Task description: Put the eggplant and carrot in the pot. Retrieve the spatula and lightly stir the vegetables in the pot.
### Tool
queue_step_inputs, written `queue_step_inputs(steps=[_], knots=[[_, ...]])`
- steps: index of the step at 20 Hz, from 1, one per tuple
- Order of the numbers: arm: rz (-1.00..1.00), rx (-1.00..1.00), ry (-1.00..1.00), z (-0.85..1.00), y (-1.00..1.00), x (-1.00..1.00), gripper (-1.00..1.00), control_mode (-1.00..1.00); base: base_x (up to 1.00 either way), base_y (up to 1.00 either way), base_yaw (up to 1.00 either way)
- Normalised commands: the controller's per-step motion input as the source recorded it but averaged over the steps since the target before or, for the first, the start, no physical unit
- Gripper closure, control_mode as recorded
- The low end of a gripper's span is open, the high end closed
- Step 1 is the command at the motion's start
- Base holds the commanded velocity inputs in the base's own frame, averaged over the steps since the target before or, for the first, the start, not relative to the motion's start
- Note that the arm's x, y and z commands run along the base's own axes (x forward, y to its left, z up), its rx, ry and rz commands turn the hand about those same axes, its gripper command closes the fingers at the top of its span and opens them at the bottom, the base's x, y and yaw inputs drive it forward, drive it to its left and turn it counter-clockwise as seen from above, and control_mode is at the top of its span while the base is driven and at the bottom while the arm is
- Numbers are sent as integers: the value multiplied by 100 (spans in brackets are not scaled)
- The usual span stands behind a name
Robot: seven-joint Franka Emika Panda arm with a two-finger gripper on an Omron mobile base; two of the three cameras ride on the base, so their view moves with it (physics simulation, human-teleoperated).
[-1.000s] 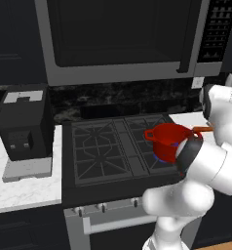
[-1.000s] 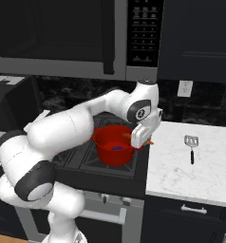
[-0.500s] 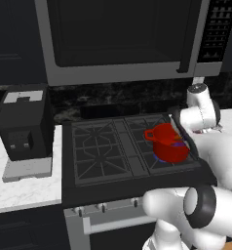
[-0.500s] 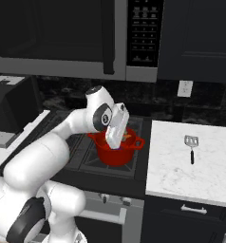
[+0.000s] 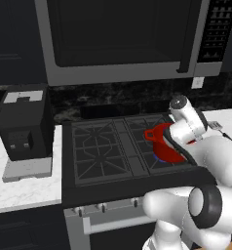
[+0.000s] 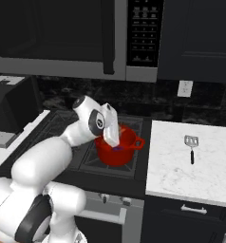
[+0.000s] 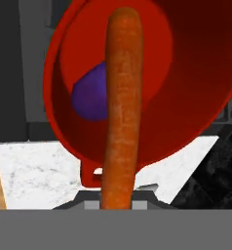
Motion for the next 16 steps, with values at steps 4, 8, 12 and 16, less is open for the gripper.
queue_step_inputs(steps=[4, 8, 12, 16], knots=[[22, -13, 0, 0, 0, 71, 100, -100, 0, 0, 0], [20, -16, 2, -7, 11, 46, 100, -100, 0, 0, 0], [16, -15, 8, -8, 8, 18, 100, -100, 0, 0, 0], [12, -14, 5, -18, 1, 5, 100, -100, 0, 0, 0]])
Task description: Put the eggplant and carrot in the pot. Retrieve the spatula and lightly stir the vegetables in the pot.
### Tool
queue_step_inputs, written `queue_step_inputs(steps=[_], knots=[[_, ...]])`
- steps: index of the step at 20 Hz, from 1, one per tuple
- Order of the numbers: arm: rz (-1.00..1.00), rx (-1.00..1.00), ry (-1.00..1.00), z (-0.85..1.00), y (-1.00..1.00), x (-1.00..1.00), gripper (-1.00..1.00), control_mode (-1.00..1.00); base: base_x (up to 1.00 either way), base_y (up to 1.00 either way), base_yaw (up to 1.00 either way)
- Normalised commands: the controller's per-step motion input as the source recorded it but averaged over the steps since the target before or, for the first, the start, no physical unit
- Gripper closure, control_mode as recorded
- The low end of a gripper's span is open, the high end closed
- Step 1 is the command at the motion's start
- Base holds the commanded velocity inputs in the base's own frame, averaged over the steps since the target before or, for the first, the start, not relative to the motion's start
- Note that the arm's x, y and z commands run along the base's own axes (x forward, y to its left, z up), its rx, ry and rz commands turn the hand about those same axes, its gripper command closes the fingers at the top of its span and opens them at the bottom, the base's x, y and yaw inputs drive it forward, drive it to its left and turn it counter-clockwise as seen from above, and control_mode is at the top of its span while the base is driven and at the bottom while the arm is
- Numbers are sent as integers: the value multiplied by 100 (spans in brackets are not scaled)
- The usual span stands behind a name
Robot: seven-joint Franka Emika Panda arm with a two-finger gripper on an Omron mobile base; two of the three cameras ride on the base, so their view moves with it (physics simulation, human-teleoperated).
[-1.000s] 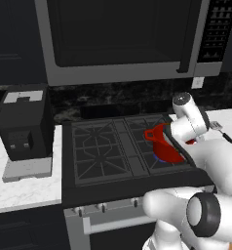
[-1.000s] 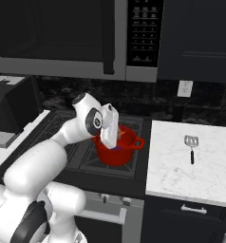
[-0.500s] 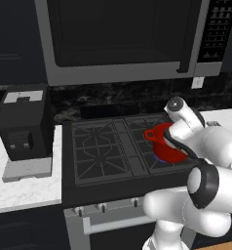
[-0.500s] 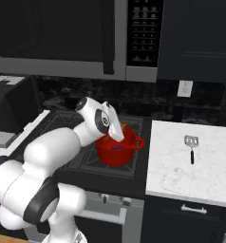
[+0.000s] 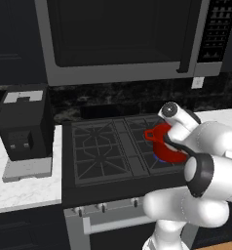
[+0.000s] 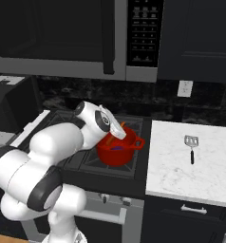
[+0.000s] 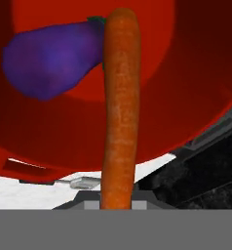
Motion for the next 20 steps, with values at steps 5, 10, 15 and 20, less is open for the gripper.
queue_step_inputs(steps=[5, 10, 15, 20], knots=[[7, -12, 4, -17, 0, 8, 100, -100, 0, 0, 0], [1, -12, 0, -22, 17, 17, 100, -100, 0, 0, 0], [0, -4, 0, -12, 20, 16, 100, -100, 0, 0, 0], [0, 0, 0, -19, 5, 0, 100, -100, 0, 0, 0]])
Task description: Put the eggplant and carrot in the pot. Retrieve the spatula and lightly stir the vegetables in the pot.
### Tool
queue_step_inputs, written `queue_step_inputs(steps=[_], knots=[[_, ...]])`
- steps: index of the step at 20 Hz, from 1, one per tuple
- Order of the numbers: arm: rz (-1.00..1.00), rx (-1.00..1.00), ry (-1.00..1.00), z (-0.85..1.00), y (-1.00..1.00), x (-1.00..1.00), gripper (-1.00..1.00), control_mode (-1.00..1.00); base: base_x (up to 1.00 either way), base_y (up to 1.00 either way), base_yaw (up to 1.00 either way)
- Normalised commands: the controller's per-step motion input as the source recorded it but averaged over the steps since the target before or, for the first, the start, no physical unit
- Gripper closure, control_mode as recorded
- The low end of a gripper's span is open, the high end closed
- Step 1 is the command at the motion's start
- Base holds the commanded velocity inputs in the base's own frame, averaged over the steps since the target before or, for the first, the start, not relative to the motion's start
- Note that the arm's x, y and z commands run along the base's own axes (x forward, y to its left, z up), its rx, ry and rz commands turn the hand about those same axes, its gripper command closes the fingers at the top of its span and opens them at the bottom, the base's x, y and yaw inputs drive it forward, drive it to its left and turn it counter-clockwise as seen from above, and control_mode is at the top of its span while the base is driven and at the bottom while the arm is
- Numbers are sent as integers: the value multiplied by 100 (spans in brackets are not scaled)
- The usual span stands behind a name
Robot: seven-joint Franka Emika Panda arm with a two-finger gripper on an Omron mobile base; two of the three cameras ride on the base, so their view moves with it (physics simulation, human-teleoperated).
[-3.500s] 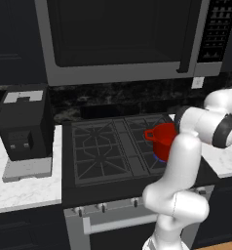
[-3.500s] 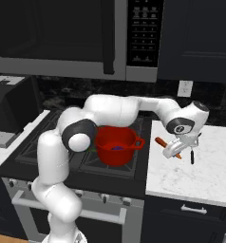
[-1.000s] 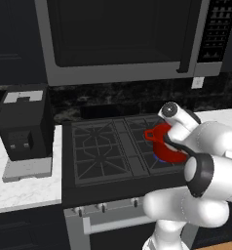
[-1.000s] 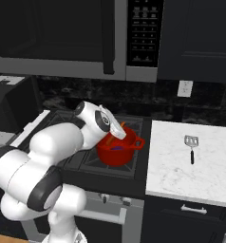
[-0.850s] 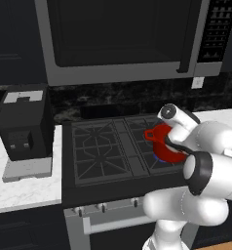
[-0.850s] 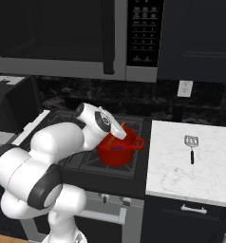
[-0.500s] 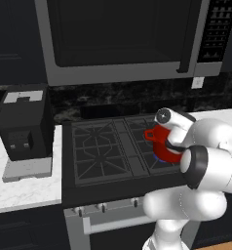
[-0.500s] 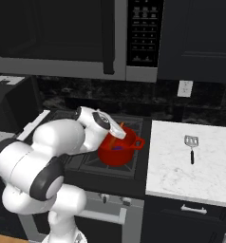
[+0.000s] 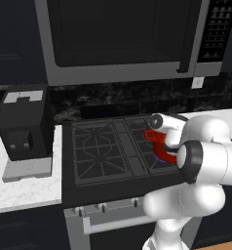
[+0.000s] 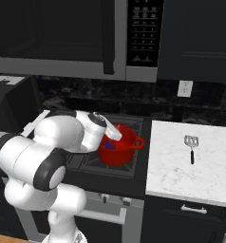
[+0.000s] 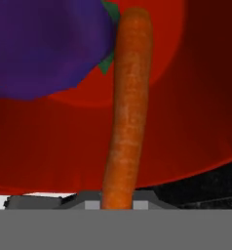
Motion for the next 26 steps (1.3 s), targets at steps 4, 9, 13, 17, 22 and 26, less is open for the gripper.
queue_step_inputs(steps=[4, 9, 13, 17, 22, 26], knots=[[0, 0, 0, -2, 0, 0, -100, -100, 0, 0, 0], [0, 0, 0, 2, 0, -3, -100, -100, 0, 0, 0], [0, 0, 0, 44, -1, -9, -100, -100, 0, 0, 0], [0, 0, 0, 94, -2, -24, -100, -100, 0, 0, 0], [0, 0, 5, 73, -20, -27, -100, -100, 0, 0, 0], [0, 4, 15, 13, -74, -28, -100, -100, 0, 0, 0]])
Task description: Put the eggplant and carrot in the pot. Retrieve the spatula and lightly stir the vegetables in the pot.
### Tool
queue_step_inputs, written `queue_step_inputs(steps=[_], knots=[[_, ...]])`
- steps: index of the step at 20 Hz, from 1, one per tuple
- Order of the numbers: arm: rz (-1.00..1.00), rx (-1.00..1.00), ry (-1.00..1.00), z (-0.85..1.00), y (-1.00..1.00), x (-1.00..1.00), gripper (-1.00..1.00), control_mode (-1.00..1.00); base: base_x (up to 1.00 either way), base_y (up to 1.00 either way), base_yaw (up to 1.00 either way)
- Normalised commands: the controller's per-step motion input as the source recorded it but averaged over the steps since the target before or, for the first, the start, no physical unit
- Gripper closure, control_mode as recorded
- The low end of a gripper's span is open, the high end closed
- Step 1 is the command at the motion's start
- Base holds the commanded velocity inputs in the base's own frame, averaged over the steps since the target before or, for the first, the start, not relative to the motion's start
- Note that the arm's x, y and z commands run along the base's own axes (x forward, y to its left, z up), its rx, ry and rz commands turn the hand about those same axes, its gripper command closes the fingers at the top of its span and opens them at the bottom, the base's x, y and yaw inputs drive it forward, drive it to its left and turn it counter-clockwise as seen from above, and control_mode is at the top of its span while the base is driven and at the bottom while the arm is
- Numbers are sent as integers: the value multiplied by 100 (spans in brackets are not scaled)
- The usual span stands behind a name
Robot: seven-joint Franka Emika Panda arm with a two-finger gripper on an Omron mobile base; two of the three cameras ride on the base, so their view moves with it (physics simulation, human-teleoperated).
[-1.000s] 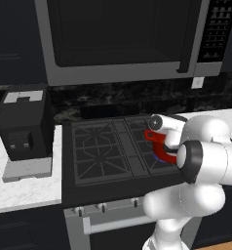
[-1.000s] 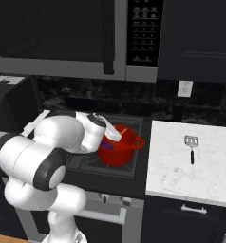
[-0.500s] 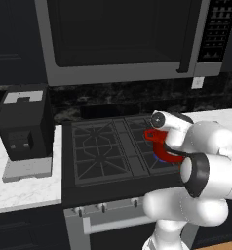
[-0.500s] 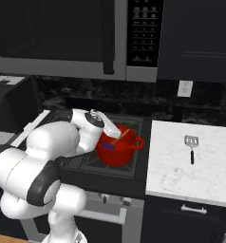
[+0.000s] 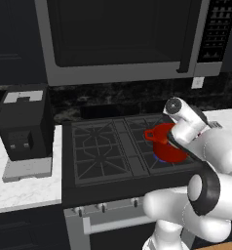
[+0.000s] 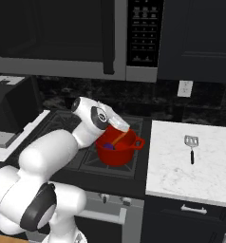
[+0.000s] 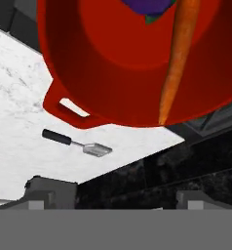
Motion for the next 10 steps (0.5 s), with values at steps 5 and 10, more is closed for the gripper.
queue_step_inputs(steps=[5, 10], knots=[[0, 6, 17, 2, -95, -20, -100, -100, 0, 0, 0], [0, 1, 8, -3, -100, -20, -100, -100, 0, 0, 0]])
